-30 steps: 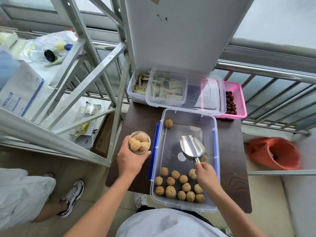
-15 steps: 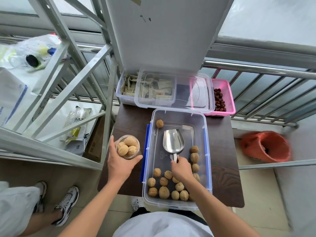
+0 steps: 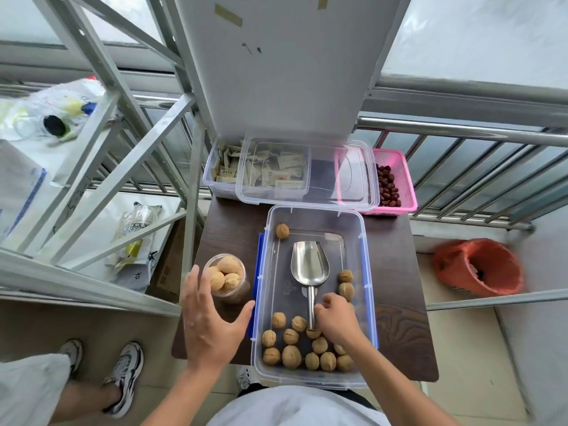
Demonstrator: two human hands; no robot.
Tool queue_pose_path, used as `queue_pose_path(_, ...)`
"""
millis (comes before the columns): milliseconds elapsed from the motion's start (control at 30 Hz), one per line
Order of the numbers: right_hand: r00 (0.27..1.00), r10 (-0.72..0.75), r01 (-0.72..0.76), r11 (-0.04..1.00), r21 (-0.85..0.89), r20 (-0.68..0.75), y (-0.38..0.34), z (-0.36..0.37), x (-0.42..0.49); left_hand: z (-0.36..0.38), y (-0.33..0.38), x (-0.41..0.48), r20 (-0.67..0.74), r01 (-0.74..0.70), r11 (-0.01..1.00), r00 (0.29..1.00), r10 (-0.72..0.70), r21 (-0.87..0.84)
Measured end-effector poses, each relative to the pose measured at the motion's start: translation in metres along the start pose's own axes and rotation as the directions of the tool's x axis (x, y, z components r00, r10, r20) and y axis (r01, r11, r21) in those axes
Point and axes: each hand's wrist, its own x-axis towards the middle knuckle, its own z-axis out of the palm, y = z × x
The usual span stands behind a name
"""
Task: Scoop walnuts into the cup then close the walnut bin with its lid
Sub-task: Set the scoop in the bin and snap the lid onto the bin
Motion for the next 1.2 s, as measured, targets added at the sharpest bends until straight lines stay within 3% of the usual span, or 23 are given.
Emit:
queue_pose_path(100,1.000,-0.017,0.016,1.000,-0.011,-0.014,-0.002,-0.003,0.000,0.006,0.014,0.003,-0.033,-0.229,0.972,0.973,0.230,0.044)
queue_pose_path(200,0.995,-0.079,0.078,0.997,-0.017,-0.054,-0.011,-0.012,0.002,0.019,0.037,0.013,0.028,-0.387,0.922,0.922,0.386,0.021)
queue_pose_path(333,0.967,-0.202,0.187,0.977,-0.105,-0.155,-0.034,-0.029,0.021,0.047,0.066,0.046,0.224,-0.311,0.949,0.923,0.314,-0.048)
queue_pose_path(533,0.875,-0.397,0.333,0.909,-0.252,-0.277,-0.080,-0.054,0.065,0.083,0.105,0.131,0.502,-0.136,0.987,0.861,0.077,0.081)
queue_pose_path(667,0.850,-0.452,0.337,0.862,-0.379,-0.271,-0.108,-0.061,0.096,0.108,0.108,0.172,0.560,-0.235,0.942,0.826,0.064,0.240)
queue_pose_path(800,0.832,-0.526,0.384,0.774,-0.504,-0.175,-0.126,-0.062,0.123,0.127,0.101,0.199,0.608,-0.353,0.867,0.790,0.075,0.352)
queue_pose_path(933,0.869,-0.489,0.345,0.710,-0.614,-0.078,-0.131,-0.064,0.137,0.137,0.090,0.212,0.694,-0.444,0.804,0.718,0.056,0.395)
queue_pose_path(1200,0.846,-0.523,0.337,0.671,-0.660,-0.100,-0.124,-0.071,0.153,0.136,0.077,0.218,0.686,-0.539,0.744,0.711,0.152,0.394)
